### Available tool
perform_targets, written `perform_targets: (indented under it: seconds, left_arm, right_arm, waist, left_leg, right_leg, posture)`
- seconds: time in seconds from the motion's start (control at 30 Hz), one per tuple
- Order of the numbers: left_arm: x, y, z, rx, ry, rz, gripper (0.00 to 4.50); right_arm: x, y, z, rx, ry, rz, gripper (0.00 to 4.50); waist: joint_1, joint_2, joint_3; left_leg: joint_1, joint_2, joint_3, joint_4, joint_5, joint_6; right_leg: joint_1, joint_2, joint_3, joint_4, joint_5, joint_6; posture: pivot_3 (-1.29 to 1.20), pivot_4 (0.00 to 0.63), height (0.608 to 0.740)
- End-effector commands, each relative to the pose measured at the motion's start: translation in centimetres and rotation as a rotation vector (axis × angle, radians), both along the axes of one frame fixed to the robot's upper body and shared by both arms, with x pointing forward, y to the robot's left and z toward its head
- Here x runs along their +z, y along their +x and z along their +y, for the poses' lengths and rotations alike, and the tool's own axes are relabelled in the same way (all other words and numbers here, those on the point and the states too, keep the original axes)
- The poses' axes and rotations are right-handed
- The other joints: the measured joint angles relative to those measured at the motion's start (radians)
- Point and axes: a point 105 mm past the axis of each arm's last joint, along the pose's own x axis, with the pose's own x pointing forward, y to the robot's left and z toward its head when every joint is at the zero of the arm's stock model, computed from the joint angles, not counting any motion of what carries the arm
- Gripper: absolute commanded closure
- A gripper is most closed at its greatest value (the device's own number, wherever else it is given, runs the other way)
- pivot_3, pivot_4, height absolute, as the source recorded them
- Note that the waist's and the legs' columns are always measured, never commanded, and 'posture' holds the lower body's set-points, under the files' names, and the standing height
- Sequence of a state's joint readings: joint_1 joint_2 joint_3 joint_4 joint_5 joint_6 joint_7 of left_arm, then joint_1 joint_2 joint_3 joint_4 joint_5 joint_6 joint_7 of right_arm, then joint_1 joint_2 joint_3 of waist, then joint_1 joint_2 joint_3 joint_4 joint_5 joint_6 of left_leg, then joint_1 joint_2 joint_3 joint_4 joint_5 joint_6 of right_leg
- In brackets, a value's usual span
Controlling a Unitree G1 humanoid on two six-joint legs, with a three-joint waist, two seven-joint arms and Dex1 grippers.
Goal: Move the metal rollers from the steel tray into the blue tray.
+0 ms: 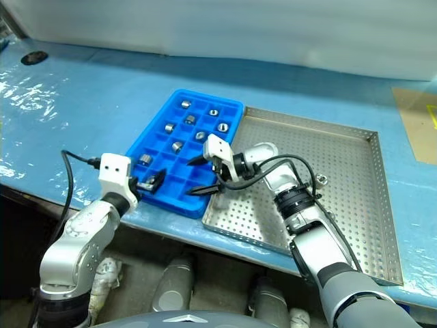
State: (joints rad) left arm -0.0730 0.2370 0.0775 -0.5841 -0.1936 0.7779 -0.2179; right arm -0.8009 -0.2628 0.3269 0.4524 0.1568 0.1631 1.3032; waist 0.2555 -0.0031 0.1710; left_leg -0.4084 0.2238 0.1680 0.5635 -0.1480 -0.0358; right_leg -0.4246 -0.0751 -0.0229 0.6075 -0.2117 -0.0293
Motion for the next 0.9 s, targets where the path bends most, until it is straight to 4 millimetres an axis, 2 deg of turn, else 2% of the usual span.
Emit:
perform_targets:
  seconds: [0.03,0.2,0.33,0.43,0.63,0.73,0.83,0.9]
  left_arm:
    - [1.6,0.8,-2.3,-0.136,-0.006,-0.07,0.04]
    - [3.5,2.0,-5.6,-0.326,-0.058,-0.153,0.04]
    - [3.2,3.9,-7.3,-0.431,-0.045,-0.153,0.04]
    - [3.1,5.1,-9.1,-0.549,-0.048,-0.145,0.04]
    - [3.0,6.4,-12.4,-0.791,-0.031,-0.147,0.04]
    - [2.7,6.5,-13.5,-0.895,-0.049,-0.135,0.04]
    - [2.7,5.4,-15.0,-1.068,-0.078,-0.108,0.04]
    - [1.4,5.2,-15.4,-1.141,-0.012,-0.055,0.04]
  right_arm:
    - [2.1,0.5,-1.1,-0.055,0.06,-0.044,0.0]
    - [3.2,0.8,-3.8,-0.172,0.076,-0.048,0.0]
    - [3.1,0.5,-6.8,-0.318,0.059,-0.072,0.0]
    - [2.7,-0.8,-9.4,-0.454,0.057,-0.074,0.0]
    - [2.0,-3.3,-13.3,-0.686,0.045,-0.07,0.0]
    - [2.0,-4.2,-14.2,-0.756,0.038,-0.078,0.0]
    - [2.2,-5.2,-15.2,-0.827,0.043,-0.086,0.0]
    - [2.1,-5.8,-15.7,-0.867,0.038,-0.085,0.0]
  waist:
    - [-0.002,0.0,0.0]
    - [-0.033,0.0,0.0]
    - [-0.08,0.0,0.0]
    - [-0.128,0.0,0.0]
    - [-0.215,0.0,-0.001]
    - [-0.258,0.001,-0.001]
    - [-0.28,0.001,-0.001]
    - [-0.293,0.001,-0.001]
  left_leg:
    - [0.0,0.0,0.0,0.0,0.0,0.0]
    - [0.0,0.0,0.0,0.002,0.001,-0.002]
    - [0.0,0.0,0.001,0.002,0.003,-0.004]
    - [0.002,-0.001,0.002,0.001,0.003,-0.005]
    - [0.005,-0.001,0.005,0.0,0.003,-0.003]
    - [0.007,-0.002,0.007,0.0,0.001,0.0]
    - [0.008,-0.002,0.009,0.001,0.0,0.002]
    - [0.008,-0.002,0.009,0.001,-0.001,0.003]
  right_leg:
    - [0.0,0.0,0.0,0.0,0.0,0.0]
    - [0.0,0.0,0.0,0.001,0.0,0.0]
    - [0.001,0.0,0.001,0.002,0.001,0.001]
    - [0.001,0.0,0.003,0.001,0.001,0.001]
    - [0.001,0.001,0.007,0.0,0.001,0.002]
    - [0.002,0.002,0.01,0.0,0.001,0.002]
    - [0.002,0.002,0.012,0.0,0.002,0.003]
    - [0.002,0.002,0.013,0.0,0.002,0.003]
  posture:
    - [0.3,0.15,0.74]
    - [0.12,0.15,0.74]
    - [-0.08,0.15,0.74]
    - [-0.2,0.15,0.74]
    - [-0.4,0.15,0.74]
    - [-0.46,0.15,0.74]
    - [-0.55,0.15,0.74]
    - [-0.57,0.15,0.74]
